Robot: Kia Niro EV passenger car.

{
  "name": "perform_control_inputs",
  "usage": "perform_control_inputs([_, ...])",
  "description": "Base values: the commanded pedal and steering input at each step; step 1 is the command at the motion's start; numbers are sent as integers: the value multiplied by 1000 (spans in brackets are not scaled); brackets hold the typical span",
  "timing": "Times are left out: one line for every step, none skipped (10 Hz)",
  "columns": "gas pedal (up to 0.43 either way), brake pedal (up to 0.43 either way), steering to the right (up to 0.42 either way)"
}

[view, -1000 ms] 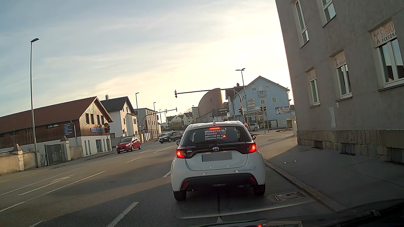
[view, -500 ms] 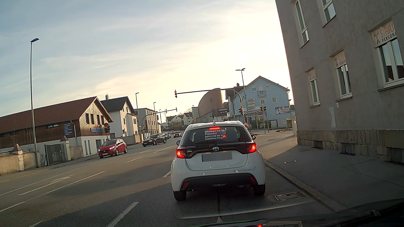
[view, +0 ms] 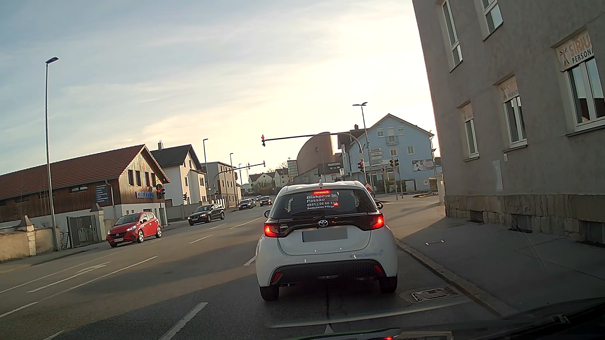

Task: Follow the waypoints while adhering to traffic rules and regulations

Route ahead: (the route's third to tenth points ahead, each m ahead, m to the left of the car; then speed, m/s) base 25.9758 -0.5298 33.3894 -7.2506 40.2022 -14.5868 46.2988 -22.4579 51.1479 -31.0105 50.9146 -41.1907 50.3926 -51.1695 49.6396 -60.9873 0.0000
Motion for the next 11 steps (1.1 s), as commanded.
perform_control_inputs([0, 262, -6])
perform_control_inputs([0, 262, -6])
perform_control_inputs([0, 262, -6])
perform_control_inputs([0, 256, -6])
perform_control_inputs([0, 262, -6])
perform_control_inputs([0, 262, -6])
perform_control_inputs([0, 256, -6])
perform_control_inputs([0, 262, -6])
perform_control_inputs([0, 262, -6])
perform_control_inputs([0, 256, -6])
perform_control_inputs([0, 262, -6])
